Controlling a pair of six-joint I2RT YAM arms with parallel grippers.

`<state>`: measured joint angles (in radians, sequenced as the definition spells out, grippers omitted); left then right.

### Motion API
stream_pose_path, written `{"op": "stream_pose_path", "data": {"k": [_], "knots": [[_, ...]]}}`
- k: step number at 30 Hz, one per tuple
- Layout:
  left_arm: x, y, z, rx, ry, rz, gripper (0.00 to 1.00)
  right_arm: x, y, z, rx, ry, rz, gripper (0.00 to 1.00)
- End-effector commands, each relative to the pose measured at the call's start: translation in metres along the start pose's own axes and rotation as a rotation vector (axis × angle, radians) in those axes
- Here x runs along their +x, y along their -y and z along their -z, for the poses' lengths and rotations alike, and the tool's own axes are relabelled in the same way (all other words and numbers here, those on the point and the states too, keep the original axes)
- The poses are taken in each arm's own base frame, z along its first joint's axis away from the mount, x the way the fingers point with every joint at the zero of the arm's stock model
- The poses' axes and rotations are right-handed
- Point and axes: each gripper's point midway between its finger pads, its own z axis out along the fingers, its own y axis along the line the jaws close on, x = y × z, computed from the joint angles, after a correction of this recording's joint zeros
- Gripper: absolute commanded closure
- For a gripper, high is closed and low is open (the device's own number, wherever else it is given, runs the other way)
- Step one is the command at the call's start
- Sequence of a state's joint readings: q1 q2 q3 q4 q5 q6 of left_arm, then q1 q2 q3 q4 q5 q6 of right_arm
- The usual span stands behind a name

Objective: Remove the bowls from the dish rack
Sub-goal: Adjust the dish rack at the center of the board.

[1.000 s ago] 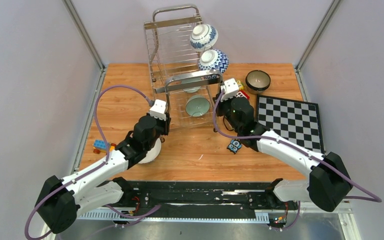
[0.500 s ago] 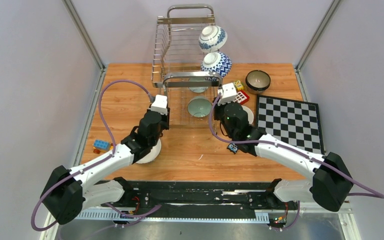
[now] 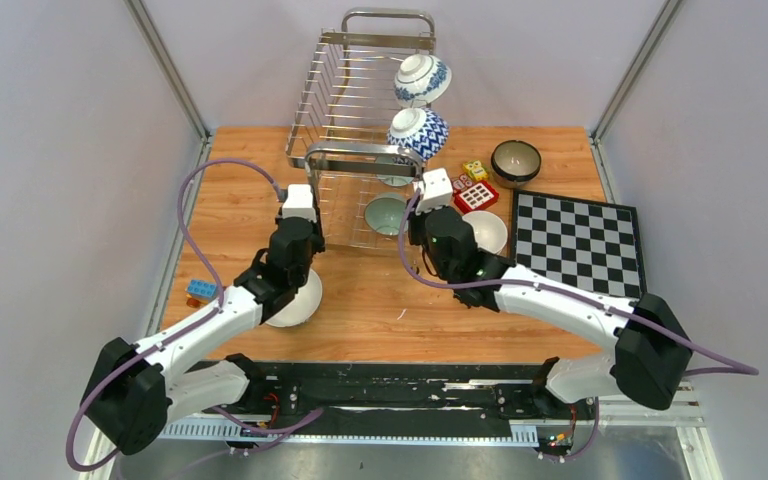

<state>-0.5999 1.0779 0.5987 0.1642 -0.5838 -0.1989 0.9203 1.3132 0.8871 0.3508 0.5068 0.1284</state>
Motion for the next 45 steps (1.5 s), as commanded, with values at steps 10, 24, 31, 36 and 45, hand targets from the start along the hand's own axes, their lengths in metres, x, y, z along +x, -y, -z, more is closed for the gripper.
{"op": "stream_pose_path", "data": {"k": [10,24,31,36,45], "knots": [[0.002,-0.003,0.018,0.025,-0.052,0.236,0.38,0.023,-0.090,-0.006,-0.166,-0.114,-0.254,0.97],[-0.015,0.015,0.086,0.326,0.016,0.413,0.00,0.038,-0.126,-0.018,-0.246,-0.218,-0.211,0.70],[-0.033,0.029,0.105,0.468,0.103,0.363,0.00,0.037,-0.107,0.008,-0.272,-0.234,-0.101,0.25],[-0.047,0.057,0.120,0.603,0.177,0.296,0.00,0.023,-0.081,0.043,-0.311,-0.227,0.026,0.10],[-0.060,0.102,0.125,0.682,0.309,0.138,0.00,0.029,0.015,0.134,-0.240,-0.132,0.069,0.10]]}}
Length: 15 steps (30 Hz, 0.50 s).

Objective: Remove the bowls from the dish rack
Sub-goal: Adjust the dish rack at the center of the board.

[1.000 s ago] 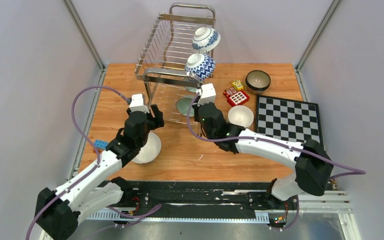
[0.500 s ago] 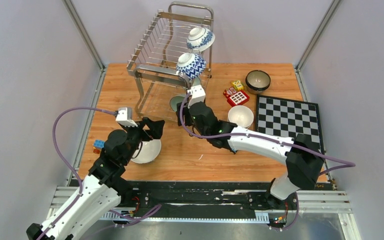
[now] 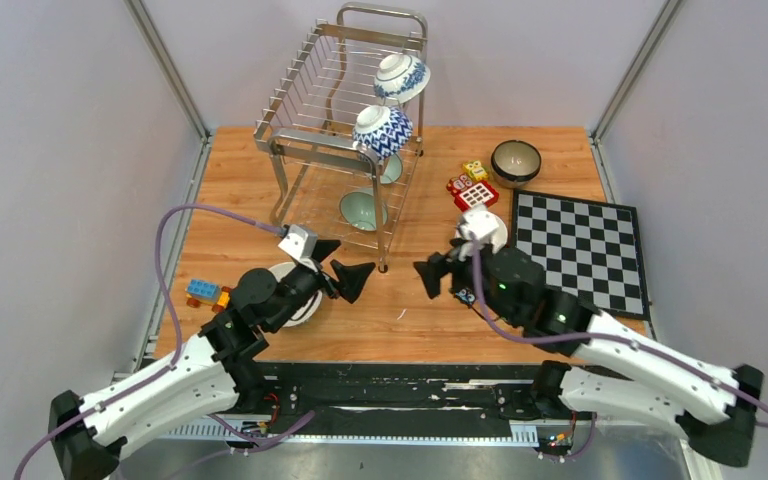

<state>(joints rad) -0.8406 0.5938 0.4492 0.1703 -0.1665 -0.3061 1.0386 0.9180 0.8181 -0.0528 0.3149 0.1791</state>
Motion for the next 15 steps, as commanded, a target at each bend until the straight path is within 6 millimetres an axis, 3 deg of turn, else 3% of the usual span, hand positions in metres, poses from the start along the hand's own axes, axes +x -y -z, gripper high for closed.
{"op": "stream_pose_path", "data": {"k": [1,6,9,15], "knots": [[-0.017,0.003,-0.021,-0.011,0.114,-0.106,0.01,0.036,0.034,0.042,0.081,-0.019,0.035,0.11],[-0.014,0.001,-0.059,-0.061,0.122,-0.115,0.09,0.048,0.062,0.066,0.185,0.054,-0.042,0.13],[-0.005,-0.005,-0.081,-0.105,0.118,-0.147,0.12,0.046,0.068,0.071,0.208,0.072,-0.071,0.14],[-0.013,-0.014,-0.103,-0.180,0.188,-0.174,0.20,0.051,0.065,0.068,0.203,0.053,-0.084,0.16]]}}
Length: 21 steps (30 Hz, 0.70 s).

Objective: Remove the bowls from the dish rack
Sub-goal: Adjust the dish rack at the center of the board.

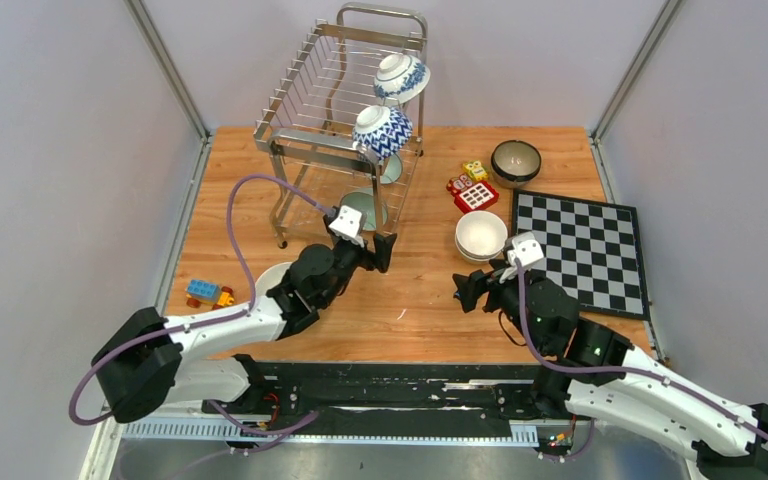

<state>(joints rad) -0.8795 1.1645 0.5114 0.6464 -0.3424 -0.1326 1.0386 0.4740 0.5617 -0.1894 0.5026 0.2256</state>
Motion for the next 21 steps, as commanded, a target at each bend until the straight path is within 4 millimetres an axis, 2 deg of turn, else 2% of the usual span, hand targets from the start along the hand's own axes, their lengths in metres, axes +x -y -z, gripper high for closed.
{"op": "stream_pose_path", "data": {"k": [1,5,11,15,19,21], "knots": [[-0.052,-0.001,-0.018,-0.052,0.186,0.017,0.23,0.011,0.004,0.000,0.032,-0.031,-0.013,0.16],[-0.047,0.009,-0.032,-0.023,0.165,0.006,0.36,0.014,0.004,-0.005,0.051,-0.033,-0.025,0.17],[-0.041,0.006,-0.037,-0.052,0.165,0.010,0.71,0.011,0.000,-0.016,0.069,-0.019,-0.040,0.19],[-0.038,-0.001,-0.031,-0.076,0.168,0.014,0.85,0.003,-0.005,-0.025,0.071,-0.004,-0.029,0.19],[-0.038,-0.010,-0.018,-0.102,0.172,0.008,1.00,-0.015,-0.012,-0.040,0.083,0.039,-0.009,0.19],[-0.035,-0.018,-0.010,-0.126,0.158,-0.006,1.00,-0.024,-0.009,-0.053,0.138,0.047,-0.010,0.19]]}}
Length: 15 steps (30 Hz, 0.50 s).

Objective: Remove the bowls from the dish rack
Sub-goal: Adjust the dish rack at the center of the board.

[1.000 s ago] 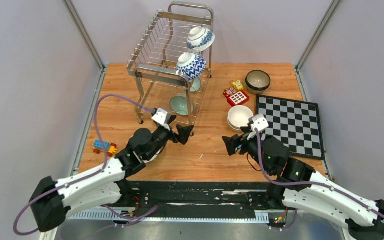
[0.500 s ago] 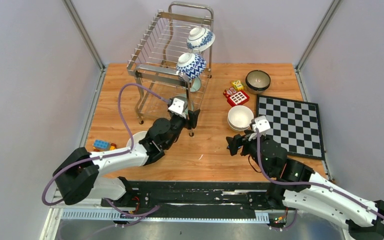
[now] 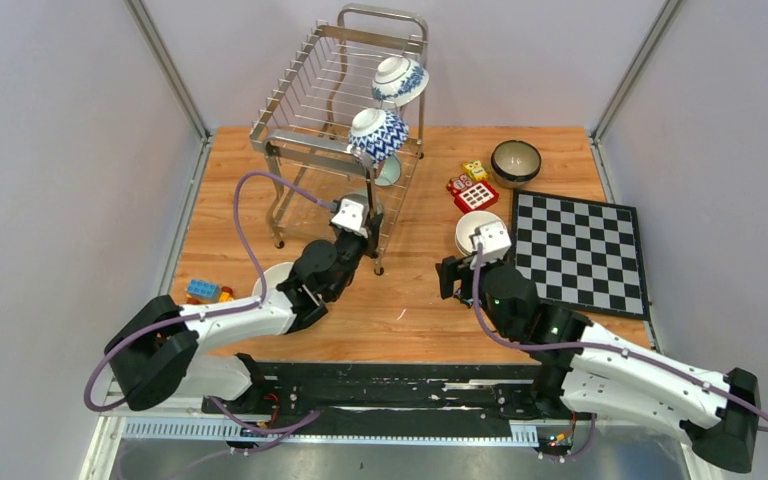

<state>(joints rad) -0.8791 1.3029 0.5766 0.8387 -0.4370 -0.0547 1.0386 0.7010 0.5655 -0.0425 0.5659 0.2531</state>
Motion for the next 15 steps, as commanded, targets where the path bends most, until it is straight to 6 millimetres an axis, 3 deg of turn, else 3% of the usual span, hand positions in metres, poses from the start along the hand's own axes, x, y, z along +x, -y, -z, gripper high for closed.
{"op": "stream_pose_path", "data": {"k": [1,6,8,11,15], "knots": [[-0.012,-0.015,0.018,-0.050,0.036,0.020,1.00,-0.044,0.003,-0.022,0.102,0.097,-0.043,0.19],[-0.012,-0.021,0.036,-0.037,0.013,0.019,1.00,-0.061,0.036,-0.072,0.209,0.148,-0.207,0.20],[-0.009,-0.018,0.041,-0.010,-0.007,0.023,1.00,-0.080,0.049,-0.094,0.221,0.250,-0.259,0.21],[-0.008,-0.013,0.048,0.028,-0.026,0.041,1.00,-0.097,0.063,-0.133,0.228,0.320,-0.209,0.21],[-0.009,-0.012,0.057,0.052,-0.045,0.060,1.00,-0.117,0.066,-0.185,0.166,0.346,-0.122,0.19]]}}
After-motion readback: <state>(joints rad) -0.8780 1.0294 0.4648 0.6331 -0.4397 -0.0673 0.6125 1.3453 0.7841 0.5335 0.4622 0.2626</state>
